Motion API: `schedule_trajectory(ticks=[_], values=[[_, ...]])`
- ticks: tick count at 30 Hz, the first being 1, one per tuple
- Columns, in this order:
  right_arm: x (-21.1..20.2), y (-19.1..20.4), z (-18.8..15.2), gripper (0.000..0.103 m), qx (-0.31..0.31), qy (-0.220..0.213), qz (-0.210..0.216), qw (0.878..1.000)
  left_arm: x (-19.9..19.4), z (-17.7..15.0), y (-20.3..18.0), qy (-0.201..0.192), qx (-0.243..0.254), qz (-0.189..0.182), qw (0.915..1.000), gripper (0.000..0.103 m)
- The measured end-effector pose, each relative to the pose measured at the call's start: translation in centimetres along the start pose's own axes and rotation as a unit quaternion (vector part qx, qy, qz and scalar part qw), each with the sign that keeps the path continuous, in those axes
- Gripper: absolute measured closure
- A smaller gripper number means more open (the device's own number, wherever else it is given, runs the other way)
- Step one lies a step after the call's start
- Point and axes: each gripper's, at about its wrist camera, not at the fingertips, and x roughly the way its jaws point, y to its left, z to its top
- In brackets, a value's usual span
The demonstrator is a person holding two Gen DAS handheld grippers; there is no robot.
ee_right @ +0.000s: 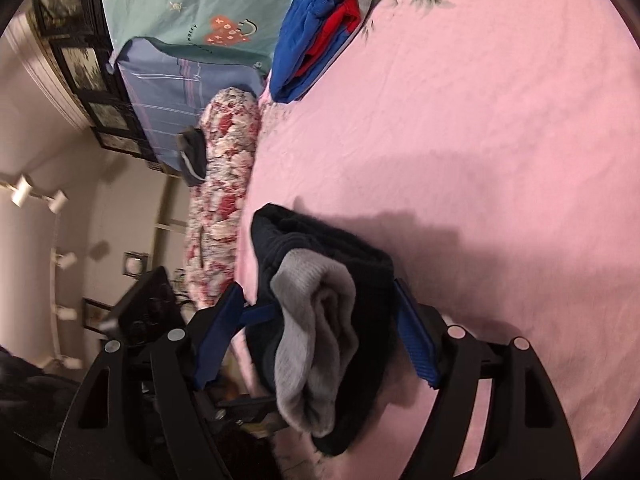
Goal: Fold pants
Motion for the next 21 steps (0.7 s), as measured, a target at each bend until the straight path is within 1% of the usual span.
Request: schedule_trajectory(ticks=[4, 5, 7, 9, 10, 11, 12, 13, 15, 16, 18, 19, 21], values=[[0.4, 0.0, 0.3, 0.031, 0.001, 0.012, -0.014, 1.000, 0.3, 0.0, 0.1, 0.001, 0.001, -0.002, 1.0000, 0.003], [0.7, 0.2, 0.5, 0.028, -0.002, 0.015, -0.018, 1.000, 0.2, 0.0, 0.1, 0.000, 0.000, -0.002, 1.0000, 0.003], [1.3, 0.9, 0.6, 0.028, 0.005, 0.023, -0.010, 1.000, 0.1, 0.1, 0.2, -0.001, 0.002, -0.004, 1.0000, 0.003], [1.1, 2.0, 0.4, 0.028, -0.015, 0.028, 0.009, 0.999, 0.1, 0.0, 0.2, 0.000, 0.005, -0.006, 1.0000, 0.002], [0.9, 2.4, 0.3, 0.028, -0.027, 0.030, 0.009, 0.999, 0.1, 0.0, 0.2, -0.001, 0.006, -0.007, 1.0000, 0.002], [0.9, 2.3, 0.3, 0.028, -0.030, 0.034, -0.004, 0.999, 0.1, 0.0, 0.2, -0.002, 0.006, -0.007, 1.0000, 0.002], [1.1, 1.4, 0.2, 0.043, -0.016, 0.041, -0.042, 0.998, 0.2, 0.0, 0.2, -0.001, 0.003, -0.008, 1.0000, 0.002], [1.2, 0.9, 0.2, 0.044, -0.010, 0.042, -0.065, 0.997, 0.3, 0.0, 0.3, 0.000, 0.000, -0.008, 1.0000, 0.002], [1.2, 1.0, 0.0, 0.043, -0.009, 0.046, -0.075, 0.996, 0.2, 0.0, 0.3, -0.003, 0.002, -0.008, 1.0000, 0.002], [1.5, 1.2, -0.2, 0.041, -0.007, 0.056, -0.073, 0.996, 0.2, 0.0, 0.3, -0.004, 0.003, -0.009, 0.9999, 0.002], [2.2, 1.7, -0.6, 0.040, -0.016, 0.066, -0.072, 0.995, 0.2, -0.1, 0.4, -0.006, 0.003, -0.012, 0.9999, 0.002], [2.3, 1.6, -0.6, 0.040, -0.018, 0.062, -0.072, 0.995, 0.2, -0.1, 0.4, -0.007, 0.003, -0.012, 0.9999, 0.002], [2.4, 1.5, -0.3, 0.040, -0.003, 0.054, -0.068, 0.996, 0.2, -0.1, 0.5, -0.010, 0.001, -0.013, 0.9999, 0.002]])
